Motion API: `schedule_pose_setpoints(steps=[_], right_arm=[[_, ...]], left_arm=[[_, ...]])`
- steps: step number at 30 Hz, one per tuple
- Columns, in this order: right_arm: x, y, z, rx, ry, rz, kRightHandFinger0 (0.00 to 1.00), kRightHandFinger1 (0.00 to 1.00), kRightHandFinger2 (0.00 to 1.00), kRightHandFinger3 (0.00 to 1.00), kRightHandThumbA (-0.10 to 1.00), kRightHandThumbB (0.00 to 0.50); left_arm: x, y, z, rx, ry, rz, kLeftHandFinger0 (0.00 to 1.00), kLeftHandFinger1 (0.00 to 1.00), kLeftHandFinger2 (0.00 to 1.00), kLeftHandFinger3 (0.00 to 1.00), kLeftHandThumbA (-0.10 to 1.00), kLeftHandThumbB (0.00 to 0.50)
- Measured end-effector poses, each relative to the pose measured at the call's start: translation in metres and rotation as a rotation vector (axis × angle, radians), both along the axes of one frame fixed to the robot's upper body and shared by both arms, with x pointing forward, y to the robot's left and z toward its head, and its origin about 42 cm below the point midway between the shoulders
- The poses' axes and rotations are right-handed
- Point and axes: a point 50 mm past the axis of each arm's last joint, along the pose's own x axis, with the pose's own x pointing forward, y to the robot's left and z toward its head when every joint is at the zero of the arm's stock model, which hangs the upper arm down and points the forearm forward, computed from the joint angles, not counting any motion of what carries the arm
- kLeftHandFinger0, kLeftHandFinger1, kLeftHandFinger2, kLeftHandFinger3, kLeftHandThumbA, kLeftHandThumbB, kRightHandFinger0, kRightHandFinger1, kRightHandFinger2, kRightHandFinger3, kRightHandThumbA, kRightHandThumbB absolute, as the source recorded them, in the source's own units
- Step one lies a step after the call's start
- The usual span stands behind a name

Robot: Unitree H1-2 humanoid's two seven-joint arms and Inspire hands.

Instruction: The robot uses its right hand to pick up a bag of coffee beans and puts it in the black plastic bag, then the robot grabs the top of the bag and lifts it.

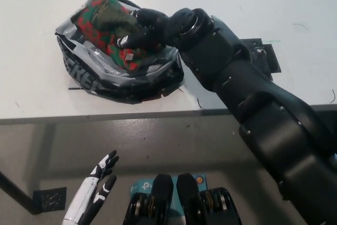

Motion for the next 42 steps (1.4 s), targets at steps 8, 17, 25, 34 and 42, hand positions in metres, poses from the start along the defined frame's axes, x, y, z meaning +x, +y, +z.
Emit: schedule_pose_setpoints(steps=[8, 17, 25, 34, 42], right_arm=[[-0.003, 0.007, -0.006, -0.209, -0.204, 0.062, 0.08, 0.56, 1.0, 1.0, -0.1, 0.176], [-0.004, 0.012, -0.003, -0.322, -0.391, 0.101, 1.0, 1.0, 1.0, 1.0, 0.45, 0.252], [-0.003, 0.011, 0.003, -0.352, -0.465, 0.1, 1.0, 1.0, 1.0, 1.0, 0.79, 0.266], [0.007, -0.013, 0.011, -0.357, -0.524, 0.047, 1.0, 1.0, 1.0, 1.0, 1.0, 0.292], [0.019, -0.05, 0.016, -0.346, -0.558, -0.04, 1.0, 1.0, 1.0, 1.0, 0.98, 0.293]], left_arm=[[0.0, -0.002, 0.0, 0.018, 0.002, -0.013, 1.0, 1.0, 1.0, 1.0, 1.0, 0.218], [0.006, -0.007, 0.004, 0.037, -0.015, -0.034, 1.0, 1.0, 1.0, 1.0, 1.0, 0.23], [0.009, -0.006, 0.006, 0.045, -0.016, -0.044, 1.0, 1.0, 1.0, 1.0, 1.0, 0.237], [0.009, -0.007, 0.005, 0.046, -0.007, -0.05, 1.0, 1.0, 1.0, 1.0, 1.0, 0.222], [0.009, -0.008, 0.006, 0.051, -0.009, -0.054, 1.0, 1.0, 1.0, 1.0, 1.0, 0.213]])
